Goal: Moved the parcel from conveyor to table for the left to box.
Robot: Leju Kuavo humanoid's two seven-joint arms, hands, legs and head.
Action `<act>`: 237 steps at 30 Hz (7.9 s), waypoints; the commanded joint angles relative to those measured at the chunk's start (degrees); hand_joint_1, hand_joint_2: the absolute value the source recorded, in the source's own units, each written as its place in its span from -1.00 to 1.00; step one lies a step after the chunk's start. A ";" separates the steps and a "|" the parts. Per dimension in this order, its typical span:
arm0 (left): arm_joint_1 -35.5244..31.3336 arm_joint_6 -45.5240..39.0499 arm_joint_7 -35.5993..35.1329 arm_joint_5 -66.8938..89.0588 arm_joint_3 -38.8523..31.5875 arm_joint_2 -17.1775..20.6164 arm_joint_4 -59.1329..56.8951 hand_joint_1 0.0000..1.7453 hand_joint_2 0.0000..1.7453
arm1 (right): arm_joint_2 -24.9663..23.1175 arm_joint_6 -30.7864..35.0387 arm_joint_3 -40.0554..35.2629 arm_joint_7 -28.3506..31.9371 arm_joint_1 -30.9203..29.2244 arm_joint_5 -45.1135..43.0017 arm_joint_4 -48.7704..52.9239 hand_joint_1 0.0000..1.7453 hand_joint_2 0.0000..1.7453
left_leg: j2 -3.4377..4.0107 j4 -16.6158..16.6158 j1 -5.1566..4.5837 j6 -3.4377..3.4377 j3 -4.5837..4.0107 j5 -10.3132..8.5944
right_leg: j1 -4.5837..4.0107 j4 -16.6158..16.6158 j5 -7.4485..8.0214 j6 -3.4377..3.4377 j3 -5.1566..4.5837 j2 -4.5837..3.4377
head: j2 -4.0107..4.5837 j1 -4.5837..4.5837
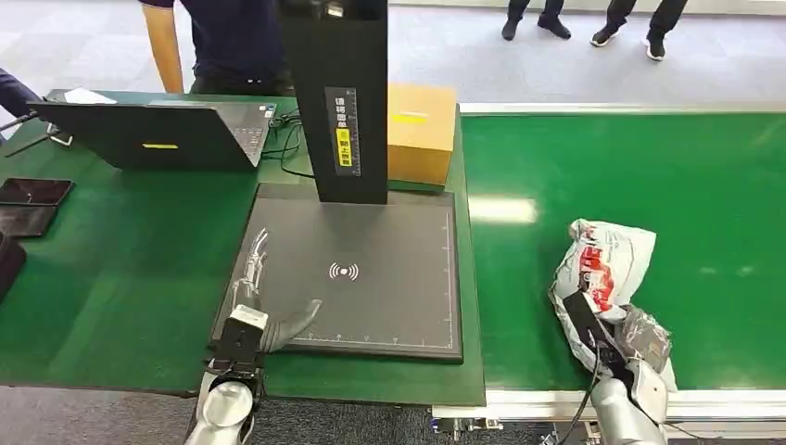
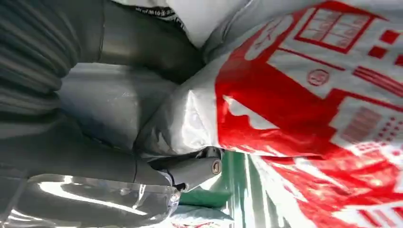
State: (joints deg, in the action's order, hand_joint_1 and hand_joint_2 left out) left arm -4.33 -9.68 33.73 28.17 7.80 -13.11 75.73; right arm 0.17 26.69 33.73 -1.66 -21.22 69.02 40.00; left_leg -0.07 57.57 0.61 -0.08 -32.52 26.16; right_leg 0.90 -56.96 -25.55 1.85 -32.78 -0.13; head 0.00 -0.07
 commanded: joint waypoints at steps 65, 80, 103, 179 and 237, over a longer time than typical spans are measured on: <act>-3.70 -3.66 5.29 -4.30 0.56 2.10 -6.87 -1.00 1.00 | -7.20 9.65 -63.90 14.08 -11.01 1.29 4.43 0.96 1.00 | 0.08 -0.11 0.00 0.10 -0.27 -0.01 | 0.00 -0.09 -0.03 -0.13 -0.33 -0.08 | 0.00 0.00; -4.25 -4.21 5.96 -5.45 1.26 2.29 -7.42 -1.00 1.00 | -10.16 6.31 -69.51 19.62 -17.13 -2.10 -10.77 0.52 1.00 | 0.04 -0.13 -0.01 0.10 -0.26 -0.02 | 0.00 -0.09 -0.04 -0.15 -0.32 -0.04 | 0.00 0.00; -4.25 -5.19 5.73 -5.74 1.54 2.19 -7.55 -1.00 1.00 | -10.74 11.20 -60.13 32.39 -14.17 -19.61 -5.41 -1.00 1.00 | -0.13 -0.13 0.01 0.10 -0.17 -0.04 | -0.01 -0.06 -0.07 -0.15 -0.20 0.13 | 0.00 0.00; -34.69 12.36 -13.49 27.21 21.16 12.24 -39.99 -1.00 1.00 | -5.40 -18.32 -41.11 36.72 13.44 -54.12 39.33 -1.00 1.00 | -0.20 -0.11 0.02 0.12 -0.31 -0.08 | -0.03 -0.10 -0.07 -0.21 -0.31 0.21 | 0.00 0.00; -18.42 10.81 -0.24 5.88 2.33 10.38 -2.96 1.00 1.00 | -7.41 -16.54 -39.00 35.12 18.01 -50.30 44.30 -1.00 1.00 | 0.02 -0.10 0.03 0.21 -0.32 -0.07 | -0.05 -0.24 -0.04 -0.34 -0.48 0.00 | 0.00 0.00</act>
State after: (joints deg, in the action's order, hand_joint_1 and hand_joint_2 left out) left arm -24.85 3.72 32.26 34.88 16.55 -0.76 65.98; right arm -6.08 10.01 -6.93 33.64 -3.63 18.45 84.67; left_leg -0.07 57.51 0.63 0.14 -32.89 26.08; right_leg 0.88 -57.25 -25.59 1.59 -33.31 -0.13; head 0.00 -0.07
